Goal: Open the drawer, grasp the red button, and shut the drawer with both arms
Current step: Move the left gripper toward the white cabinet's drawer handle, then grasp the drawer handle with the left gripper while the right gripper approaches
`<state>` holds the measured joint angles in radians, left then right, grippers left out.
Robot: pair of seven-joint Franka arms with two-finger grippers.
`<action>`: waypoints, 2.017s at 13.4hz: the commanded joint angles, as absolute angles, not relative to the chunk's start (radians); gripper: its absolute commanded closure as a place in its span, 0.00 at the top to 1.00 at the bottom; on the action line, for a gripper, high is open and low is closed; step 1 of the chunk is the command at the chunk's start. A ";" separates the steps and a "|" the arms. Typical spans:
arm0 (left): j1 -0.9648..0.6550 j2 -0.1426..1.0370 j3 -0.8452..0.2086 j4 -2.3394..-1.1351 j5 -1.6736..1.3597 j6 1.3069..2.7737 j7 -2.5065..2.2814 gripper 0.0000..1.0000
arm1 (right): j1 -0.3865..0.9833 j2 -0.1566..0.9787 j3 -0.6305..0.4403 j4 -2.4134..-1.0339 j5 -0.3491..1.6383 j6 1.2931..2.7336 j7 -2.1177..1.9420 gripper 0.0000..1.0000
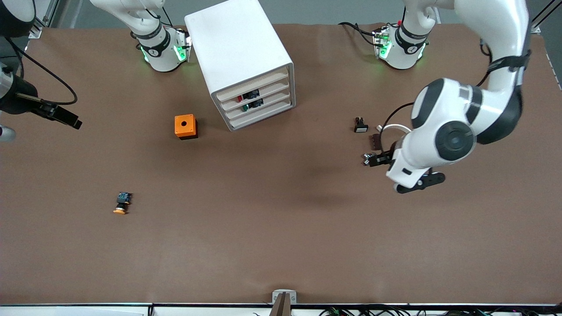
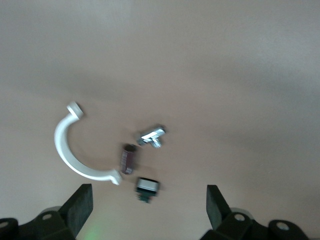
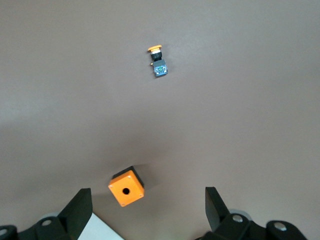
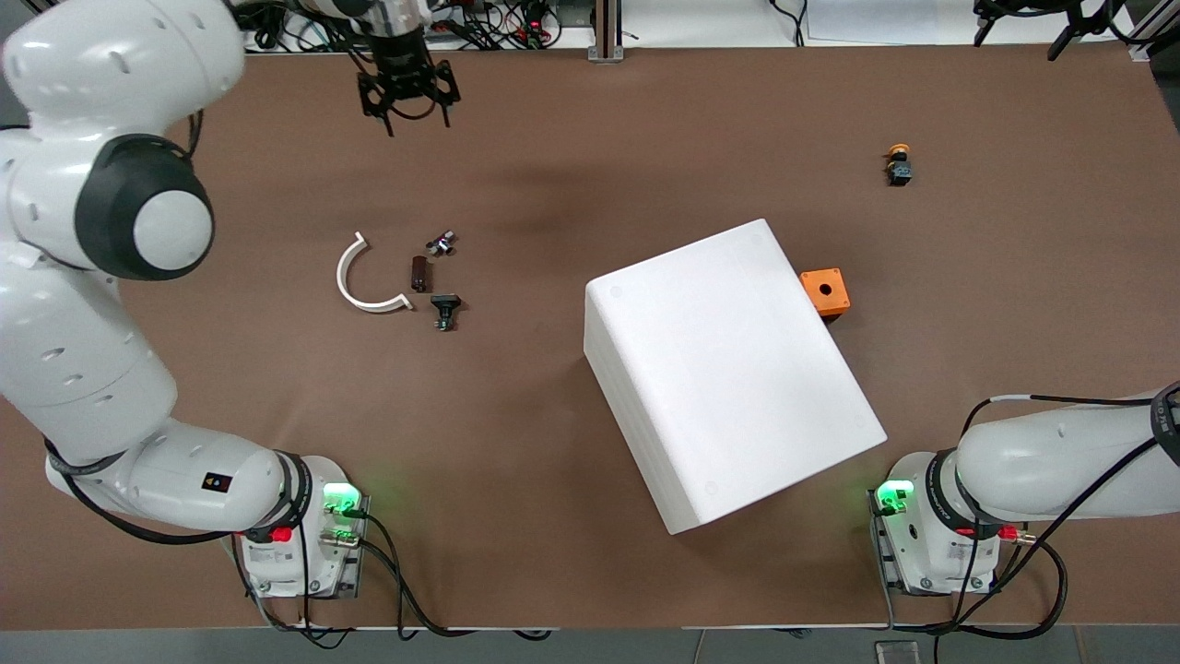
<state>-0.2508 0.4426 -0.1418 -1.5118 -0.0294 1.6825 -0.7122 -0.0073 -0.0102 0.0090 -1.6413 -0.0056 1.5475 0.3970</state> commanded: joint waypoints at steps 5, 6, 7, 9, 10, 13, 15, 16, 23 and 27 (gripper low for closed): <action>-0.443 0.603 -0.137 -1.447 -0.127 1.667 -1.277 1.00 | 0.086 -0.008 0.011 -1.628 0.095 1.485 0.785 1.00; -0.462 0.604 -0.135 -1.451 -0.212 1.667 -1.416 1.00 | 0.104 -0.008 0.011 -1.626 0.112 1.485 0.863 1.00; -0.466 0.607 -0.135 -1.453 -0.259 1.666 -1.551 1.00 | 0.119 -0.008 0.011 -1.625 0.139 1.485 0.924 1.00; -0.524 0.633 -0.137 -1.451 -0.281 1.666 -1.769 1.00 | 0.146 -0.008 0.011 -1.623 0.179 1.488 1.032 1.00; -0.546 0.652 -0.137 -1.451 -0.288 1.666 -1.869 1.00 | 0.165 -0.008 0.011 -1.623 0.186 1.491 1.081 1.00; -0.558 0.699 -0.137 -1.453 -0.443 1.663 -2.077 1.00 | 0.242 -0.005 0.011 -1.608 0.195 1.502 1.216 1.00; -0.551 0.713 -0.135 -1.459 -0.619 1.663 -2.178 1.00 | 0.276 0.015 0.011 -1.582 0.196 1.499 1.229 1.00; -0.554 0.716 -0.135 -1.462 -0.655 1.658 -2.218 1.00 | 0.293 0.020 0.011 -1.578 0.196 1.497 1.229 1.00; -0.597 0.813 -0.137 -1.471 -0.857 1.603 -2.444 0.86 | 0.374 0.049 0.011 -1.580 0.224 1.491 1.279 0.99; -0.600 0.825 -0.149 -1.467 -0.894 1.529 -2.444 0.77 | 0.431 0.081 0.011 -1.571 0.230 1.499 1.395 0.99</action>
